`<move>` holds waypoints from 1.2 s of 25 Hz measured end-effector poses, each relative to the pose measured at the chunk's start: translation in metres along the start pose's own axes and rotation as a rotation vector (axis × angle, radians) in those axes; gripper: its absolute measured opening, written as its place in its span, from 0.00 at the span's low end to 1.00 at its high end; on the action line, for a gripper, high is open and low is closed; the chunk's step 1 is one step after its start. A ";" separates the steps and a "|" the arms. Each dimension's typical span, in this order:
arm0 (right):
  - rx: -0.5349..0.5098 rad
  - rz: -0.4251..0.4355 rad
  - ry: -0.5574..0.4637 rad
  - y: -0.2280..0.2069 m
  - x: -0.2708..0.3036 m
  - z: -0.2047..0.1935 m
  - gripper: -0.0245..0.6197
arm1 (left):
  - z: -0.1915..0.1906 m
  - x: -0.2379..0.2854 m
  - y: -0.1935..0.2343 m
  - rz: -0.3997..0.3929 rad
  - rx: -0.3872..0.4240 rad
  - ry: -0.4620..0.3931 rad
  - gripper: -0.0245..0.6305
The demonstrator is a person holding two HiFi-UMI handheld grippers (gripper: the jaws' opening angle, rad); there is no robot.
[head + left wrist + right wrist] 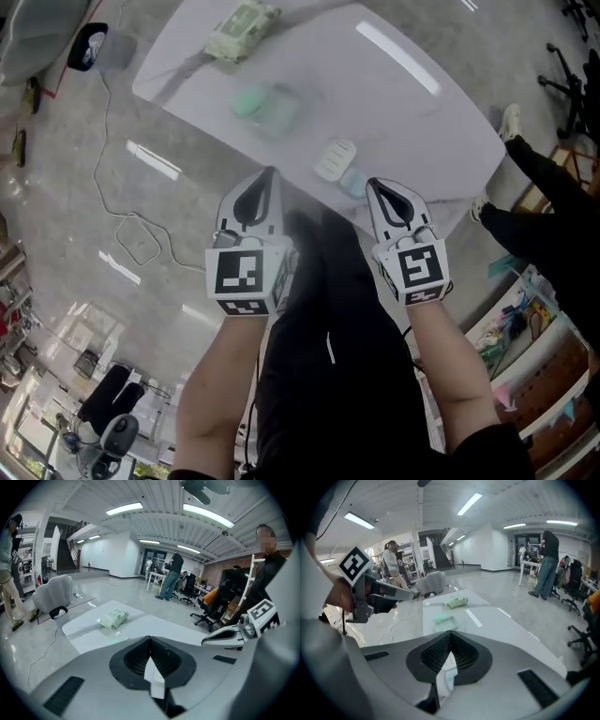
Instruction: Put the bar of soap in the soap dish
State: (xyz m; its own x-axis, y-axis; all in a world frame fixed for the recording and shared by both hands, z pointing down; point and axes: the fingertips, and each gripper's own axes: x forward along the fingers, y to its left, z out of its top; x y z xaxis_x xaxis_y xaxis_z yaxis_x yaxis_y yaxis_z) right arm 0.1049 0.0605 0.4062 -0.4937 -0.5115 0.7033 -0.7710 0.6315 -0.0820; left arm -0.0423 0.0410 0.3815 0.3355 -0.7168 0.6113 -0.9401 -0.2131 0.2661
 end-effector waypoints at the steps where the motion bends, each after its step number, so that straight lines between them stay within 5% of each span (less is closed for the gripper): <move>1: -0.005 0.008 0.018 0.000 0.009 -0.012 0.06 | -0.007 0.008 0.001 -0.004 -0.005 0.010 0.05; 7: -0.050 0.059 0.143 0.002 0.054 -0.075 0.07 | -0.048 0.044 0.013 -0.019 -0.032 0.045 0.05; 19: -0.135 0.164 0.402 0.001 0.101 -0.165 0.49 | -0.113 0.075 0.029 0.006 -0.093 0.124 0.05; 30: -0.193 0.157 0.556 -0.001 0.115 -0.192 0.51 | -0.153 0.080 0.038 0.019 -0.077 0.219 0.05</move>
State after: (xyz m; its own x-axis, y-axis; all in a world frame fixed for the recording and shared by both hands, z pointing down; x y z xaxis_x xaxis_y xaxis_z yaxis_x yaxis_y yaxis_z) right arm 0.1265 0.1129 0.6228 -0.2712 -0.0556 0.9609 -0.5934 0.7957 -0.1214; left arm -0.0417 0.0777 0.5546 0.3307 -0.5570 0.7618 -0.9418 -0.1437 0.3038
